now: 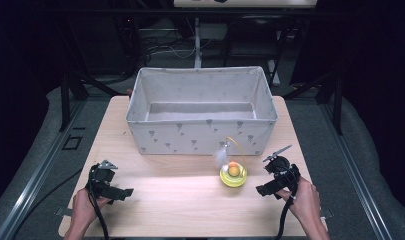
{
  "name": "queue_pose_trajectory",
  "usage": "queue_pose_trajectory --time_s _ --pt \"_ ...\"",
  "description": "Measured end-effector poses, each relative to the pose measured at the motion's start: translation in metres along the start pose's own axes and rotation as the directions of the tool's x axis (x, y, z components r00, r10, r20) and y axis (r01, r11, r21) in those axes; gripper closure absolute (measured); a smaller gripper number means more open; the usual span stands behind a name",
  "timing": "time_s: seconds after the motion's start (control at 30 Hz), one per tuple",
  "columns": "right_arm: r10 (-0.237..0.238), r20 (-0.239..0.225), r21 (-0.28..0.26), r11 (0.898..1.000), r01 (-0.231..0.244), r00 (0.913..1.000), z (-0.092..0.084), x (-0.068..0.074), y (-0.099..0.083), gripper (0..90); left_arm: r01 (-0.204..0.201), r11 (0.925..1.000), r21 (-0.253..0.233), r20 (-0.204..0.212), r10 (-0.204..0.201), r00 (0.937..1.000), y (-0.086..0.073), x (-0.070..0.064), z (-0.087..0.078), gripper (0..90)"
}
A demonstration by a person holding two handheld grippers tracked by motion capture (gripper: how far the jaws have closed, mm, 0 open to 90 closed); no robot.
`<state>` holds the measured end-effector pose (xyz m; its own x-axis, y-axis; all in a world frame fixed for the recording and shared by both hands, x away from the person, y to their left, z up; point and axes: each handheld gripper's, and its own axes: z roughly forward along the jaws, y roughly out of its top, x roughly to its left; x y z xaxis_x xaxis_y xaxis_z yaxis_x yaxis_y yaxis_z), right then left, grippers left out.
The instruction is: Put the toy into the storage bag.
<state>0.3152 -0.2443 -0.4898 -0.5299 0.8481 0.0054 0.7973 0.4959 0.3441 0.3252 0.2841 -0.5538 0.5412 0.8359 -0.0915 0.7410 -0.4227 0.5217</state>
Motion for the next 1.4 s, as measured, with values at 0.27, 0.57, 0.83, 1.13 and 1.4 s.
queue_pose_trajectory --time_s 0.27,0.57,0.83,1.13,1.4 --pt "-0.028 -0.002 0.016 0.999 0.028 0.9996 -0.004 0.004 0.003 9.2 -0.02 0.9997 0.013 -0.017 0.02 0.9997 -0.001 -0.001 0.002 0.2" --pt "-0.106 -0.035 0.03 0.994 0.107 0.9938 -0.018 0.019 0.021 10.3 -0.027 0.9992 0.03 -0.027 0.028 0.9993 0.0 -0.001 0.002 0.2" --pt "-0.144 -0.059 -0.005 0.99 0.144 0.9878 -0.033 0.028 0.041 12.1 -0.026 0.9992 0.03 -0.021 0.026 0.9994 0.0 0.0 0.002 0.2" --pt "-0.199 -0.06 0.003 0.98 0.2 0.9781 -0.04 0.039 0.066 9.0 -0.03 0.999 0.033 -0.019 0.03 0.9994 0.0 -0.001 0.003 0.2" --pt "-0.238 -0.064 0.008 0.971 0.239 0.9691 -0.048 0.046 0.086 29.7 -0.03 0.9989 0.035 -0.015 0.031 0.9994 0.0 0.0 0.003 0.2"
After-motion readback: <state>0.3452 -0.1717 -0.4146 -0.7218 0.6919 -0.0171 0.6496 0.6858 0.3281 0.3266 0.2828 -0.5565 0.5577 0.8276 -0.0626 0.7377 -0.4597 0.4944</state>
